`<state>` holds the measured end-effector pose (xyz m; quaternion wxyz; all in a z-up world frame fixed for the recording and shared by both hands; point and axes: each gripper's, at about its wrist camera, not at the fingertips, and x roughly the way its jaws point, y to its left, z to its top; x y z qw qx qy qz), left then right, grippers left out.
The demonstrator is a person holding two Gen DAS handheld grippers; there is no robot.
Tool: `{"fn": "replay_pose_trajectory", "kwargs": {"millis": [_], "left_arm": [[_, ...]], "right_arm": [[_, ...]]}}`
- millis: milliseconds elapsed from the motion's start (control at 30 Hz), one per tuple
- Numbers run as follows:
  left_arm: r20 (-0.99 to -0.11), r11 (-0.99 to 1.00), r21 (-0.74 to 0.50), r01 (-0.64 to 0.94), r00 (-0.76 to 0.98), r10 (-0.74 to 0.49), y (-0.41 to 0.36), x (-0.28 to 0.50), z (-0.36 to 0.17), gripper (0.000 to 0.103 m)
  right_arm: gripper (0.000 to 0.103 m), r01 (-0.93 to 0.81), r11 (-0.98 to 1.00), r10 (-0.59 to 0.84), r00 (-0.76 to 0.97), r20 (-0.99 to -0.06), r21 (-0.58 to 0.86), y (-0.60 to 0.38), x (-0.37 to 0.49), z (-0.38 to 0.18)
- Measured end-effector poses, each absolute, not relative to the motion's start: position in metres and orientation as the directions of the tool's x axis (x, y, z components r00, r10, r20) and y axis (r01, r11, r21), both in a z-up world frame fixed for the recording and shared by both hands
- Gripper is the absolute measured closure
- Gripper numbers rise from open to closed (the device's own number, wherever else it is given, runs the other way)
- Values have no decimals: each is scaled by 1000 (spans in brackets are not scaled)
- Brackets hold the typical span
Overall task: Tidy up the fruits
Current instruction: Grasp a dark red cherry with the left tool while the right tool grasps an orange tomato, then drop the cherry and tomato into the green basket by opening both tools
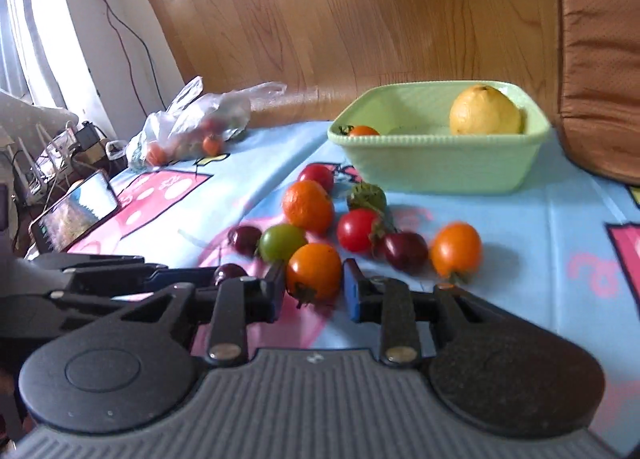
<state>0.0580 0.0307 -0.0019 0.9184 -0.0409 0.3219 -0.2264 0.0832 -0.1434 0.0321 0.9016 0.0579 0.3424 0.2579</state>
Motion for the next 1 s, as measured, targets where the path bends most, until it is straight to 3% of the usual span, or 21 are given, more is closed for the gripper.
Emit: {"fn": "replay_pose_trajectory", "kwargs": {"millis": [233,367,600,733,833,867,1000], "left_arm": [[-555,818,-235,525,618,-556,-5,-14,1,74],[-565,805,-174,567,613,-553,-24,-39,-3,74],[-572,827,-96,553,649,-501,-33,-48,0,72],[-574,837,-73,543,663,-480,-34,-48,-1,65],[-577,829,-57,557,659,-482,-37,-46,-3,68],[-578,824,-50,565,656,-485,-38,-45,-3,74],[-586,804,-102,585,618,-524,-37,-35,1,75]], "right_arm": [[70,-402,881,468,671,-575,248,-186,-17,34],[70,-360,908,414,710,-569,213,-194,-56,33],[69,-332,918,395,730,-557,217,-198,-61,30],[69,-328,918,396,735,-550,222,-199,-62,28],[69,-326,920,391,742,-545,215,-201,-66,27],[70,-327,920,391,743,-544,214,-202,-68,27],[71,-324,918,398,738,-546,230,-203,-64,29]]}}
